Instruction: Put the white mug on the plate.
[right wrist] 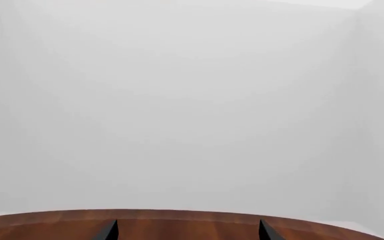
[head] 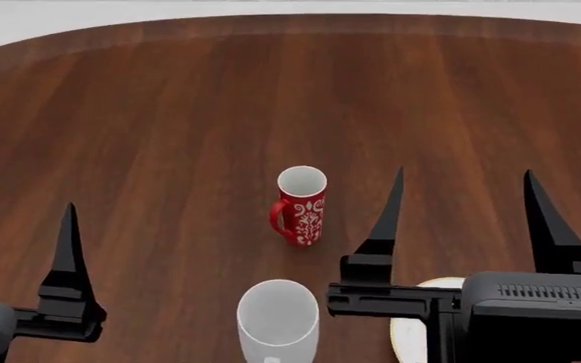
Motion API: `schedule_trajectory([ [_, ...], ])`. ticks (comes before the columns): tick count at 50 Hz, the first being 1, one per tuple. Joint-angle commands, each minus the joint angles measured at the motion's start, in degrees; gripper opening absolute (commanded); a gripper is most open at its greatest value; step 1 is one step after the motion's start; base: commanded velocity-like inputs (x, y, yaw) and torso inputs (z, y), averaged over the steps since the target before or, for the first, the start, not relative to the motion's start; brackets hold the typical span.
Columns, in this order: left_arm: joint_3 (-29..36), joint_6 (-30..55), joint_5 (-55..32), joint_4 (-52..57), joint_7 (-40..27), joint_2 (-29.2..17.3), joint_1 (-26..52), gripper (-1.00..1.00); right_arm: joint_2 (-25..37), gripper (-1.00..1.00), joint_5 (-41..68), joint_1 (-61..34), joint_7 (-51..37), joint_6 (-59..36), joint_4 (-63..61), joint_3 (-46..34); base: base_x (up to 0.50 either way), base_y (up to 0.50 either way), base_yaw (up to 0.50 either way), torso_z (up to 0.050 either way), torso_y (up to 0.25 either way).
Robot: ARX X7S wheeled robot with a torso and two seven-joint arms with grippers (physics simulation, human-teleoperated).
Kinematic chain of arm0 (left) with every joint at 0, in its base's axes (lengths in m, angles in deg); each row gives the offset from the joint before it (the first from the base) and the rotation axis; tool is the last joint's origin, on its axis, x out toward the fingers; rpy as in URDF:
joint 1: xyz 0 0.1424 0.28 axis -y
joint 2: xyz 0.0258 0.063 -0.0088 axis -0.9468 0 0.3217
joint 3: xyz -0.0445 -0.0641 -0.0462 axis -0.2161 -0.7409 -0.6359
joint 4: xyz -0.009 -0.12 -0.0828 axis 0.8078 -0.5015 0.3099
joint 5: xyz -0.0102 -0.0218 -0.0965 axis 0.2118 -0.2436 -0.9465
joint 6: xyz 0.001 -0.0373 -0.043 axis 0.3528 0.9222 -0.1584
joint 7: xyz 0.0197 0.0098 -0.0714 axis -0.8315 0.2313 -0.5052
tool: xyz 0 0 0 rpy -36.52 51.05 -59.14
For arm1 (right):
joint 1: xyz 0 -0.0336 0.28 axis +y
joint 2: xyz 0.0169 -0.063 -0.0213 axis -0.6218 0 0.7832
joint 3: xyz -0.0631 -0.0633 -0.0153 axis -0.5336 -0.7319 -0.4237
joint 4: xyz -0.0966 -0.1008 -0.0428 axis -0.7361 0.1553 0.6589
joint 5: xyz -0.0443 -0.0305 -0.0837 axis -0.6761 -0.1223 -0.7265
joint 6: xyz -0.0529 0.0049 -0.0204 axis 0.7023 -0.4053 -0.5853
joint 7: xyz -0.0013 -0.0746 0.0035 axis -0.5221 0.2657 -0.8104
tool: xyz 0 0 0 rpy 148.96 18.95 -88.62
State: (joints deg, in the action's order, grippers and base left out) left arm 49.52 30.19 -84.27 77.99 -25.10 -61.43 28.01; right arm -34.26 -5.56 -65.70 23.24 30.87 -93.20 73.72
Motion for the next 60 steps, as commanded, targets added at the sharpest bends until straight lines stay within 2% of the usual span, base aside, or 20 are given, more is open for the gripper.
schedule_trajectory([
  [1, -0.82, -2.32, -1.84, 0.00, 0.15, -0.19, -0.88, 1.00, 0.31, 1.00, 0.29, 0.57, -0.55, 0.20, -0.59, -0.15, 0.00, 0.00, 0.00, 0.000, 0.000],
  [10, -0.06, -3.78, -1.16, -0.11, 0.33, -0.84, -1.18, 1.00, 0.63, 1.00, 0.57, 0.97, -1.03, 0.16, -1.07, -0.12, 0.00, 0.00, 0.00, 0.000, -0.015],
  [33, 0.88, -3.38, -1.17, -0.01, -0.38, -1.38, -1.12, 1.00, 1.15, 1.00, 1.34, 1.15, -2.05, -1.17, -2.28, -0.50, 0.00, 0.00, 0.00, 0.000, -0.221],
  [53, 0.59, -3.94, -2.42, -0.93, -1.15, -1.47, -1.98, 1.00, 1.76, 1.00, 2.36, 1.86, -2.85, -3.68, -4.84, -1.17, 0.00, 0.00, 0.00, 0.000, -0.003],
  [60, 0.82, -4.01, -2.37, -1.22, -1.42, -1.59, -2.11, 1.00, 1.78, 1.00, 3.14, 2.07, -3.65, -8.37, -8.76, -2.84, 0.00, 0.00, 0.00, 0.000, 0.000],
])
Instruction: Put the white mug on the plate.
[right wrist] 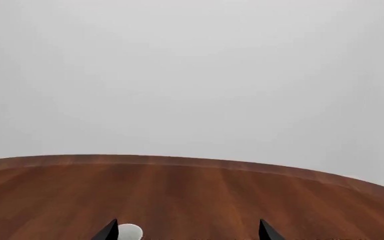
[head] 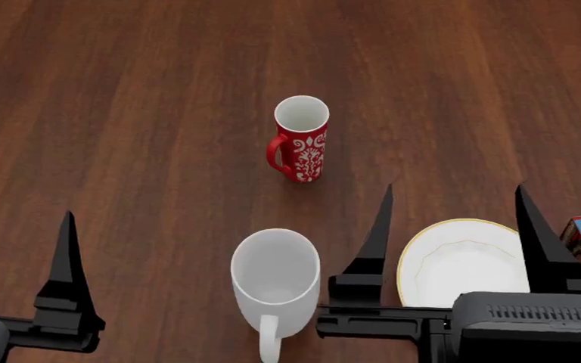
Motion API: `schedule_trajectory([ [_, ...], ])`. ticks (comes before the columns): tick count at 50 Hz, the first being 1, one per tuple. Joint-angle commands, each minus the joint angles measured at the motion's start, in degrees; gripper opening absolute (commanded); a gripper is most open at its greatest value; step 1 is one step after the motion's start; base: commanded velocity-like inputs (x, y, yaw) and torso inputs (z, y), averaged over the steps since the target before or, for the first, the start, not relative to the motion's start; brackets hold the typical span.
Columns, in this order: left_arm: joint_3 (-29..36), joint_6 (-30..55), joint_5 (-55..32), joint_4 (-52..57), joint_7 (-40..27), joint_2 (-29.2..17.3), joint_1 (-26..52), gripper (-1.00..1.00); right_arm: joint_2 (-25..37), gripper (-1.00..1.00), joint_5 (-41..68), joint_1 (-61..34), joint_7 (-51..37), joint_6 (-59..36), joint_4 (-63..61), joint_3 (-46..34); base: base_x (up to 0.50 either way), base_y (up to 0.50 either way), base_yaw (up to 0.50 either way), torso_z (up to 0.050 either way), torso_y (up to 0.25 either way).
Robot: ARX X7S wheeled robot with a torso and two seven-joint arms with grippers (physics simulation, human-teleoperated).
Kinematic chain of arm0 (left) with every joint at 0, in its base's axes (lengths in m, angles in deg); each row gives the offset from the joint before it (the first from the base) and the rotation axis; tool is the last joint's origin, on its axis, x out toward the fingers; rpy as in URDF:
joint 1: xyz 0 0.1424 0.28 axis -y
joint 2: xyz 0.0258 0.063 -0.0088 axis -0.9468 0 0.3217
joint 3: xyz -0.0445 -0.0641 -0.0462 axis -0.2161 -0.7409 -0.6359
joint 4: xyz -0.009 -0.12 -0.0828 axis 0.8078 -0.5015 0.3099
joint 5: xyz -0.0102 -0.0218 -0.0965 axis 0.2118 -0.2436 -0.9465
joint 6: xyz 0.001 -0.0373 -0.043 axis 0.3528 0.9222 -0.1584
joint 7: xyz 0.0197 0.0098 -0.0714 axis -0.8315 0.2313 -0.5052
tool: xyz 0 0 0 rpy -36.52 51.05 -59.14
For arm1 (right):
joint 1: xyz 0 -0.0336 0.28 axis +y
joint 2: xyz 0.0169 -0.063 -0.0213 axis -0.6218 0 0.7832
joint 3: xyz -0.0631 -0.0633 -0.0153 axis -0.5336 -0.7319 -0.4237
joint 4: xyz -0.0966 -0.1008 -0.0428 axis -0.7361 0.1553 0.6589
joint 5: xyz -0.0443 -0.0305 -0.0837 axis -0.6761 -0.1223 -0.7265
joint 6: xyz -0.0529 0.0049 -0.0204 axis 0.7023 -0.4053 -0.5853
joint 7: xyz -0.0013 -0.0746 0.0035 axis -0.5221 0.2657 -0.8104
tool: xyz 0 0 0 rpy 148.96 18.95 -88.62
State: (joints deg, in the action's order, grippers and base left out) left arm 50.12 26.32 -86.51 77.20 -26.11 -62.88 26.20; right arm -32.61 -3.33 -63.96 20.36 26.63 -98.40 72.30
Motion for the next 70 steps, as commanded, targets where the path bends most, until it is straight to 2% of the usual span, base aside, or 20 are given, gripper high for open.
schedule_trajectory([
  [1, 0.24, 0.02, -0.19, -0.35, -0.46, -0.15, -0.22, 1.00, 0.15, 1.00, 0.95, 0.47, -0.80, -4.06, -3.83, -1.52, 0.00, 0.00, 0.00, 0.000, 0.000],
  [8, 0.38, -0.23, -0.22, -0.53, -0.70, -0.24, -0.20, 1.00, -0.56, 1.00, 2.31, 0.44, -1.14, -6.75, -4.82, -2.67, 0.00, 0.00, 0.00, 0.000, 0.000],
  [12, 0.55, -3.75, 0.47, -2.96, -0.57, -0.15, -1.41, 1.00, -0.90, 1.00, 2.86, 0.68, -1.14, -7.22, -4.72, -3.51, 0.00, 0.00, 0.00, 0.000, 0.000],
  [21, 0.49, 0.70, -0.46, 0.16, -1.39, -0.58, -0.01, 1.00, -2.61, 1.00, 5.50, 0.81, -1.51, -10.32, -4.85, -4.19, 0.00, 0.00, 0.00, 0.000, 0.000],
  [34, 0.89, 0.70, -0.62, -0.03, -1.71, -0.77, 0.20, 1.00, -4.98, 1.00, 11.95, -1.33, -2.99, -21.93, -7.50, -3.45, 0.00, 0.00, 0.00, 0.000, 0.000],
  [40, 0.95, 0.20, -0.72, -0.45, -1.78, -0.84, 0.18, 1.00, -5.46, 1.00, 13.26, -1.94, -4.07, -24.35, -7.78, -3.61, 0.00, 0.00, 0.00, 0.000, 0.000],
  [53, 1.02, -0.27, -0.96, -0.65, -1.99, -1.21, 0.16, 1.00, -6.87, 1.00, 17.29, -1.84, -4.60, -26.75, -6.96, -2.16, 0.00, 0.00, 0.00, 0.000, 0.000],
  [70, 1.28, 0.21, -1.20, 0.01, -2.53, -1.67, 0.07, 1.00, -6.78, 1.00, 18.70, -0.19, -4.49, -24.87, -2.88, -3.44, 0.00, 0.00, 0.00, 0.000, 0.000],
])
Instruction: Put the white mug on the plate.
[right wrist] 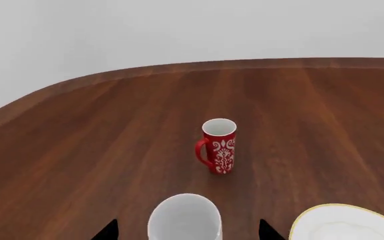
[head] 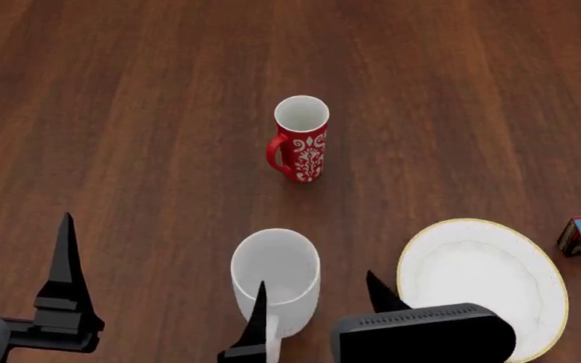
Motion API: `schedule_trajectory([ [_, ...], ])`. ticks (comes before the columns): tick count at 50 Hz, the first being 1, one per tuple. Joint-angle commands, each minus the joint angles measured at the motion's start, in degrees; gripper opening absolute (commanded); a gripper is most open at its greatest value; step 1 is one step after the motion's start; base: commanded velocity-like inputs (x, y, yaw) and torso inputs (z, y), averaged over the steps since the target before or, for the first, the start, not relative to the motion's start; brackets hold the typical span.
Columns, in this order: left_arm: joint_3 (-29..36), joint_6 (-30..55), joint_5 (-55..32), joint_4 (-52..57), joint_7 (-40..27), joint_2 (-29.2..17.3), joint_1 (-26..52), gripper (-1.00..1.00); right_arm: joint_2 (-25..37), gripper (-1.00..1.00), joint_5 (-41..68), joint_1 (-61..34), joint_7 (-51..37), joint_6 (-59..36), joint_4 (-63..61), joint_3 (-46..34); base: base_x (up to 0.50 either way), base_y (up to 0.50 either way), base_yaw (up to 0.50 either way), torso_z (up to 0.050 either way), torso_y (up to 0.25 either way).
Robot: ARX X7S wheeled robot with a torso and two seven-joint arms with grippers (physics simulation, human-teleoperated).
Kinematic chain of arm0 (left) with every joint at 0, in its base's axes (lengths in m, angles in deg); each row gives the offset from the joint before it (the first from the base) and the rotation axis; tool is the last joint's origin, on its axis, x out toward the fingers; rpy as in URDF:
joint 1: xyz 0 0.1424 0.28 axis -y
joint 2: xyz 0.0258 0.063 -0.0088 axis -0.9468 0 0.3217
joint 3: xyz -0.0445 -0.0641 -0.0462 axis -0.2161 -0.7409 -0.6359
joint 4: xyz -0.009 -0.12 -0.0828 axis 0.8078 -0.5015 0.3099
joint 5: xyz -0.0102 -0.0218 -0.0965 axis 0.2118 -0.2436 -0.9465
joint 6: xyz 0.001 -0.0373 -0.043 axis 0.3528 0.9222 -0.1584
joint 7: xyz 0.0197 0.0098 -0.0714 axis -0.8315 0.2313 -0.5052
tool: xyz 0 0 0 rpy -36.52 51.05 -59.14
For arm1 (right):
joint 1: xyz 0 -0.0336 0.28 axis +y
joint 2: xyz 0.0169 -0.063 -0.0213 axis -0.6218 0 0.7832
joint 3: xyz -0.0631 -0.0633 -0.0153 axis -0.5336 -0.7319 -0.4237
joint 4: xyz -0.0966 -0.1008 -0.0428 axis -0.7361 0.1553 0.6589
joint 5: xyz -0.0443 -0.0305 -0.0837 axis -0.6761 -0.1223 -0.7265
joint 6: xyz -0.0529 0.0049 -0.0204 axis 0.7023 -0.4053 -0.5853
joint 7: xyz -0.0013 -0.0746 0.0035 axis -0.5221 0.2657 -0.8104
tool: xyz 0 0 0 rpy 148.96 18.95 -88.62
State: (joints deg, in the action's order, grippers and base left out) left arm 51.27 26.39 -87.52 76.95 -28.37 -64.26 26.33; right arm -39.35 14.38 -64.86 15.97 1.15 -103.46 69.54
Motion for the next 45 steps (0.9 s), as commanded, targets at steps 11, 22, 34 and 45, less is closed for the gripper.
schedule_trajectory([
  [11, 0.15, -0.37, -0.44, -0.02, -0.42, -0.55, -0.26, 1.00, -0.02, 1.00, 1.48, 1.04, -0.09, 1.73, 4.68, -1.63, 0.00, 0.00, 0.00, 0.000, 0.000],
  [22, 0.26, -0.86, -0.87, -0.71, -0.36, -0.72, -0.11, 1.00, -0.23, 1.00, 2.50, 1.41, 0.29, 2.69, 7.57, -2.03, 0.00, 0.00, 0.00, 0.000, 0.000],
  [34, 0.22, -1.58, -1.03, -1.28, -0.46, -1.09, -0.40, 1.00, -0.23, 1.00, 2.63, 2.55, 0.71, 5.03, 11.28, -2.67, 0.00, 0.00, 0.00, 0.000, 0.000],
  [45, 0.41, -2.06, -1.15, -1.52, -0.49, -1.28, -0.47, 1.00, 0.08, 1.00, 2.48, 3.06, 0.75, 6.72, 13.56, -3.48, 0.00, 0.00, 0.00, 0.000, 0.000],
])
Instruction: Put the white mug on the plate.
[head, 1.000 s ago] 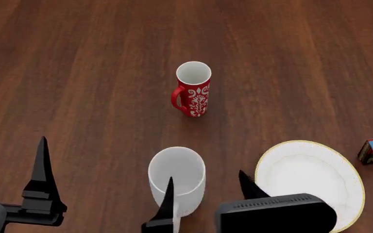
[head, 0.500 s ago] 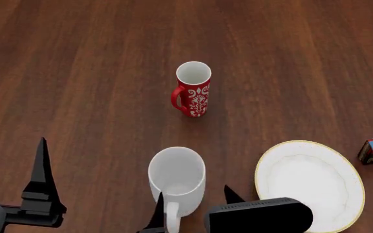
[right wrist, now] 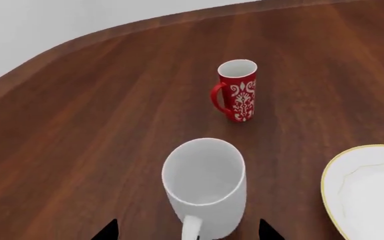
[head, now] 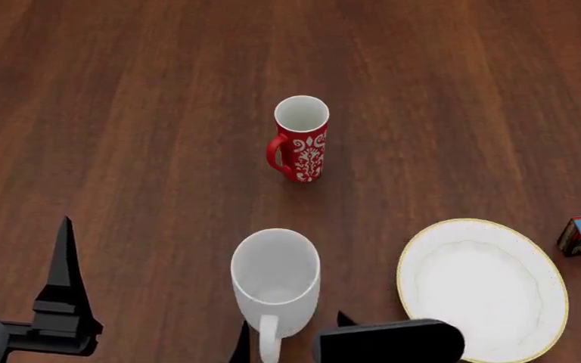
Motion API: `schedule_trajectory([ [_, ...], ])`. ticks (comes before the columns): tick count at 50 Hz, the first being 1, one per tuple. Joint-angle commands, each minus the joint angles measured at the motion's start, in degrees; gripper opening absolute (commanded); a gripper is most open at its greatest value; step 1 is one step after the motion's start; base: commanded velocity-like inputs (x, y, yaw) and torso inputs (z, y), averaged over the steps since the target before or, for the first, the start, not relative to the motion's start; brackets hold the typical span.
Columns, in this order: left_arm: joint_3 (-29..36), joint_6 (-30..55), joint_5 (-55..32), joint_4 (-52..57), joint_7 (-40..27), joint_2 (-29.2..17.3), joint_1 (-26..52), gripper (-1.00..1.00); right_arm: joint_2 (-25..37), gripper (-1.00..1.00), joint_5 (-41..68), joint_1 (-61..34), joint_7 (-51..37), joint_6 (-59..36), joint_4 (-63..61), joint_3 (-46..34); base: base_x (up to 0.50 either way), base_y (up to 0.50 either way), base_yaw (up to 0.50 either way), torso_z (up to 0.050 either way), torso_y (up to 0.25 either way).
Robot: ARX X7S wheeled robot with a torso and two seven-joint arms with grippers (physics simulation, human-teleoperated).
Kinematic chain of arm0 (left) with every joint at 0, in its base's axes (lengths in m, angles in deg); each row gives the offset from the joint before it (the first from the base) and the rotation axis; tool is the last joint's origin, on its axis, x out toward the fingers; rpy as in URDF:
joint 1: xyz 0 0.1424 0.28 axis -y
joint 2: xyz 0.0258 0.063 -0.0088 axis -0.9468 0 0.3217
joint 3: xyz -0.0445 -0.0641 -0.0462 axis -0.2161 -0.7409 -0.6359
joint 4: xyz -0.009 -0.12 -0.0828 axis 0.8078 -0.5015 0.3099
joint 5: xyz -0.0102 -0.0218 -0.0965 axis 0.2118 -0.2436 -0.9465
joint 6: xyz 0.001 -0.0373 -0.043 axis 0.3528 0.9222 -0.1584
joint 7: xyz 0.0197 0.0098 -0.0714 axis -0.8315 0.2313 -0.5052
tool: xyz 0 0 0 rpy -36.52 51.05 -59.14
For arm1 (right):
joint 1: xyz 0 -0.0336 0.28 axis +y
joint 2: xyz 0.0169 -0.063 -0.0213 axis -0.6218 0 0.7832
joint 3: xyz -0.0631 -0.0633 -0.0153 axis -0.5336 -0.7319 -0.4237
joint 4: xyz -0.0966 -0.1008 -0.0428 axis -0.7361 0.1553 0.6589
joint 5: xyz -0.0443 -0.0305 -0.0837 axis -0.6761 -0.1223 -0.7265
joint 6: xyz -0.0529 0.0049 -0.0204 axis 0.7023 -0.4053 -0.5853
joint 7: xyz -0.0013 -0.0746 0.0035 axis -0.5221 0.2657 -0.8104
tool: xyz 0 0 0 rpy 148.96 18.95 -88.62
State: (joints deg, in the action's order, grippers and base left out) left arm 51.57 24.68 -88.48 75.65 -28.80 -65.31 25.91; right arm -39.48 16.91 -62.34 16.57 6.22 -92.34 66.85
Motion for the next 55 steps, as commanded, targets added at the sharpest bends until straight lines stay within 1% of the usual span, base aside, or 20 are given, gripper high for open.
schedule_trajectory([
  [1, 0.11, -0.43, -0.21, -0.27, -0.07, -0.25, -0.07, 1.00, 0.25, 1.00, -0.12, 0.54, 0.15, 1.83, 2.68, -0.93, 0.00, 0.00, 0.00, 0.000, 0.000],
  [16, 0.19, -1.18, -0.68, -1.43, 0.07, -0.50, 0.22, 1.00, 0.48, 1.00, -0.39, 0.36, -0.28, 3.29, 5.14, -2.07, 0.00, 0.00, 0.00, 0.000, 0.000],
  [35, 0.08, -2.16, -1.42, -2.60, 0.41, -1.08, 0.37, 1.00, -0.72, 1.00, 0.09, 0.10, -1.44, 5.58, 8.99, -2.01, 0.00, 0.00, 0.00, 0.000, 0.000],
  [55, 0.39, -2.50, -1.83, -2.95, 0.35, -1.42, 0.50, 1.00, -1.11, 1.00, 1.08, -1.02, -2.02, 6.44, 11.61, -4.15, 0.00, 0.00, 0.00, 0.000, 0.000],
])
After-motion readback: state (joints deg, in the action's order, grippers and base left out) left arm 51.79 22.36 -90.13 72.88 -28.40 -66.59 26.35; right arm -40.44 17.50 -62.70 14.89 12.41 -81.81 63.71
